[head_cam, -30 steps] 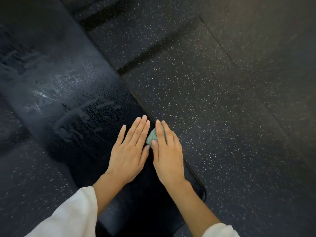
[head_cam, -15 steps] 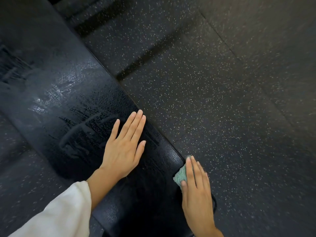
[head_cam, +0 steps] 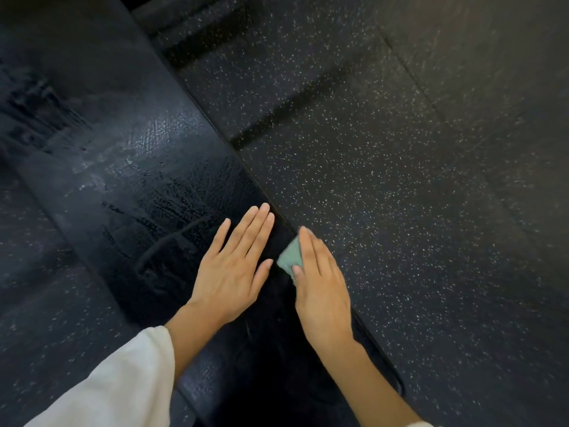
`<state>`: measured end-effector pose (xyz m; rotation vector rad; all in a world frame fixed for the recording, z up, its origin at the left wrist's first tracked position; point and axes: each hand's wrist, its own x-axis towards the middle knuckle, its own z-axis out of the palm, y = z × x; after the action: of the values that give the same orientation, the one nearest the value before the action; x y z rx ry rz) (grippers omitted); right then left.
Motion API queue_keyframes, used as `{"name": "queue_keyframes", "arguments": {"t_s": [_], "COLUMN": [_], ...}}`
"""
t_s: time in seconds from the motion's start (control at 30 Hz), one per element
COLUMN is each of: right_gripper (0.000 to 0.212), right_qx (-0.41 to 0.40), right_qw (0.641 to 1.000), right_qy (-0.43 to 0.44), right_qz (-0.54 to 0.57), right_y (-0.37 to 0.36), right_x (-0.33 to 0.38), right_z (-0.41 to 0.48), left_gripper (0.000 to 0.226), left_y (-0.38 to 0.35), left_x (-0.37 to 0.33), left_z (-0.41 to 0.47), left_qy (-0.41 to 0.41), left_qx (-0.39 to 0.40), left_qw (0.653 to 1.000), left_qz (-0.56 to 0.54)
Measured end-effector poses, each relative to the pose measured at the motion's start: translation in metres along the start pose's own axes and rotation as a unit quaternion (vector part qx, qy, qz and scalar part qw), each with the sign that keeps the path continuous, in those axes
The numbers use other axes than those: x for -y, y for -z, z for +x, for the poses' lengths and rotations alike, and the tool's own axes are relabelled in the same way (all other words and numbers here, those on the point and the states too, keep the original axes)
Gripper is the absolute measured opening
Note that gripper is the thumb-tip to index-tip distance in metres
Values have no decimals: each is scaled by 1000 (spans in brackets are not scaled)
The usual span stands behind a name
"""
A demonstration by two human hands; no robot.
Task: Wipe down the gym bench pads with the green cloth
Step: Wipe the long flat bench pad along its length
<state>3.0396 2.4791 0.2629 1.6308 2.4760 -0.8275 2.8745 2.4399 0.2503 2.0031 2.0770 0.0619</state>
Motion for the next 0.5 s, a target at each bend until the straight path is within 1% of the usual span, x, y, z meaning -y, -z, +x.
{"name": "queue_keyframes", "arguments": {"t_s": [0.13, 0.23, 0.37, 0.5], "right_gripper": [57, 57, 55, 58], "right_qx": [15, 27, 22, 53], "right_qw": [1000, 999, 998, 997], "right_qy": [-22, -33, -44, -2], "right_qz": [11, 32, 37, 50], "right_y": [6, 10, 9, 14], "right_x": [-37, -47, -33, -11], "right_z": [-50, -69, -51, -10], "left_gripper": [63, 64, 65, 65], "left_y": [1, 1, 1, 0], "left_x": [-1, -1, -1, -1], "left_z": [1, 1, 1, 1], "left_qy": [5, 7, 6, 7], "left_qx": [3, 8, 5, 3], "left_qw": [1000, 1000, 1000, 1000], "left_qz": [-7, -9, -13, -19]}}
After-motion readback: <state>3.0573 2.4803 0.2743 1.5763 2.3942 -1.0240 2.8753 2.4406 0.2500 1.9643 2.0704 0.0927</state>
